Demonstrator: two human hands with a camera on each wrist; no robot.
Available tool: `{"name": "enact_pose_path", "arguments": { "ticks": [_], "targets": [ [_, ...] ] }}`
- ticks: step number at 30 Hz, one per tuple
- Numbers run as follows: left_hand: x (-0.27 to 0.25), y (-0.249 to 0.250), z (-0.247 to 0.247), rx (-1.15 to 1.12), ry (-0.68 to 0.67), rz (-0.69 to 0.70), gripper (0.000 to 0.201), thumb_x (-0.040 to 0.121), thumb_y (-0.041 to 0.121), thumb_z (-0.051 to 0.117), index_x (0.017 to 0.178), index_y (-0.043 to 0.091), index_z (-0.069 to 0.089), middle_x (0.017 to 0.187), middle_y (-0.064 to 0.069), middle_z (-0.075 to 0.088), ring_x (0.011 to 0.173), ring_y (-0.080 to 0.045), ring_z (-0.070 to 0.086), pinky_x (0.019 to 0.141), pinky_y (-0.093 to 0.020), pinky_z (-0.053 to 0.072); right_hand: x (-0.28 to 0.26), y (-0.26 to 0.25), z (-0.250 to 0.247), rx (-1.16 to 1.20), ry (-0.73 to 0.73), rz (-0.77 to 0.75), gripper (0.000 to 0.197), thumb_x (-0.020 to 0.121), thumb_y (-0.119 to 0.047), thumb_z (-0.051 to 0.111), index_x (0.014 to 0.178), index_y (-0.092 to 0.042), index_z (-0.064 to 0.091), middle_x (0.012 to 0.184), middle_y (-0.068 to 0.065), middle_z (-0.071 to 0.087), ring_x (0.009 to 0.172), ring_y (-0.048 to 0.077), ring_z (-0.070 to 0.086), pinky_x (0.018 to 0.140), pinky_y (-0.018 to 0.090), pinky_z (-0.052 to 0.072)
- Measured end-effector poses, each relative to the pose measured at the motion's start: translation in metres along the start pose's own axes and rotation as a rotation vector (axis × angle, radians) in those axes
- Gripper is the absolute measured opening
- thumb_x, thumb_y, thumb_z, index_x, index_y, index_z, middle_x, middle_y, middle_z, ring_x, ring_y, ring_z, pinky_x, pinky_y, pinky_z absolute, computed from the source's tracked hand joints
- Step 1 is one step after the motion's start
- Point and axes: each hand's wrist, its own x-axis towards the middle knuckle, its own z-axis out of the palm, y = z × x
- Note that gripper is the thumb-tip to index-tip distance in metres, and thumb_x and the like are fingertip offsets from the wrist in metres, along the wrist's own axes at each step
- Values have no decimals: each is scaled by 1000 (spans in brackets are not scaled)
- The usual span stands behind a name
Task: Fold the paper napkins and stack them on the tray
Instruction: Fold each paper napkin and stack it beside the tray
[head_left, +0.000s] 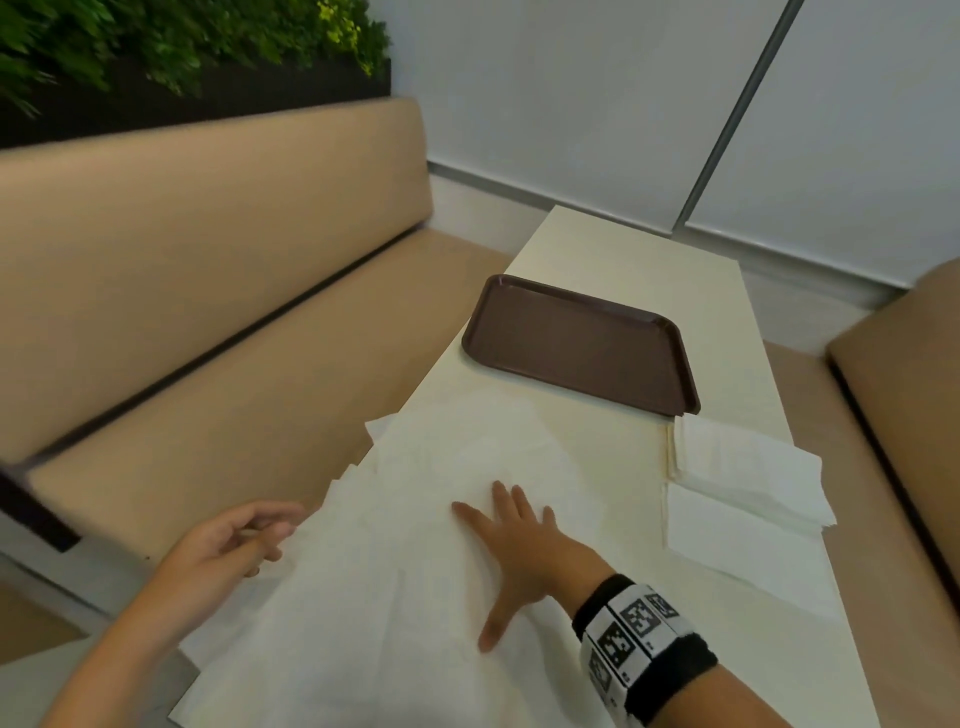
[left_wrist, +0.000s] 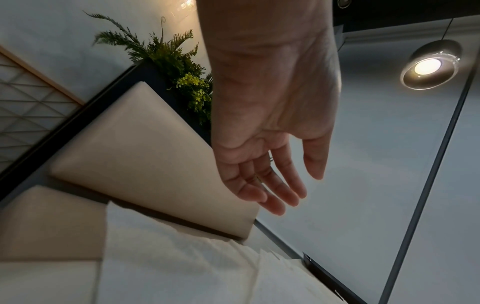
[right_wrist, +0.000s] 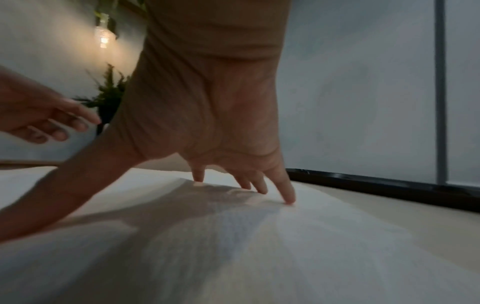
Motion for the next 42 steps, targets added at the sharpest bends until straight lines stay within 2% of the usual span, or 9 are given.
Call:
{"name": "enact_pose_path", "arguments": {
  "ticks": [9, 13, 21, 25, 29, 31, 34, 39, 42],
  "targets": [
    [-2, 1, -2, -31, -17, 36, 35, 58, 54, 66, 89, 40, 73, 87, 5, 71, 72, -8, 62, 72, -31, 45, -26, -31, 30, -86, 242, -168, 78, 79, -23, 69, 143, -12, 27, 143, 9, 32, 128, 29, 36, 97, 41, 46],
    [-2, 3, -1, -35, -32, 61, 31, 60, 50, 65, 89, 41, 72, 88, 8, 72, 70, -5, 62, 73, -31, 45, -27, -24, 26, 32, 327, -152, 36, 90, -23, 59, 124, -12, 55, 125, 5, 55, 111, 26, 54, 91, 35, 46],
    [-4, 21, 11, -32, -70, 99, 25, 71, 38, 61, 93, 41, 71, 94, 15, 71, 90, -5, 62, 77, -20, 46, -60, -3, -9, 299, 574, -173, 20, 94, -30, 57, 88, -16, 69, 85, 0, 70, 81, 15, 63, 77, 33, 50],
    [5, 43, 40, -46, -154, 106, 77, 50, 58, 81, 120, 45, 51, 122, 14, 59, 119, 0, 51, 92, -19, 39, -112, 3, -55, 588, 812, -257, 29, 89, -37, 57, 74, -12, 58, 64, 0, 56, 59, 5, 49, 57, 20, 38],
    [7, 76, 84, -248, -454, 71, 117, 33, 64, 87, 134, 29, 39, 114, 7, 68, 115, -9, 59, 98, -27, 41, -156, 19, -77, 1128, 912, -304, 27, 85, -37, 66, 95, -12, 68, 91, 15, 70, 79, 23, 65, 71, 35, 52],
    [3, 92, 105, -347, -560, 55, 110, 39, 57, 89, 129, 9, 50, 104, 4, 73, 103, -15, 66, 93, -32, 49, -164, 32, -73, 1310, 986, -276, 36, 76, -40, 68, 98, -11, 70, 102, 19, 70, 88, 26, 66, 77, 35, 54],
    [-2, 110, 128, -431, -611, 24, 73, 40, 52, 91, 104, 22, 74, 111, -2, 71, 102, -20, 68, 85, -33, 56, -167, 47, -56, 1388, 1072, -158, 59, 57, -58, 78, 98, -16, 72, 103, 17, 71, 93, 27, 67, 82, 35, 55],
    [-10, 129, 151, -480, -580, 37, 19, 70, 25, 76, 86, 16, 77, 97, -7, 74, 85, -20, 72, 64, -25, 56, -184, 59, -20, 1472, 1043, -96, 47, 68, -46, 74, 106, -19, 71, 107, 7, 72, 103, 30, 67, 86, 37, 55],
    [-16, 131, 161, -416, -527, 77, 23, 74, 17, 72, 96, 11, 72, 99, -10, 74, 89, -24, 70, 67, -27, 56, -195, 64, -3, 1434, 951, -121, 72, 55, -51, 85, 118, -23, 64, 114, 6, 70, 105, 27, 67, 90, 42, 54]
  ]
}}
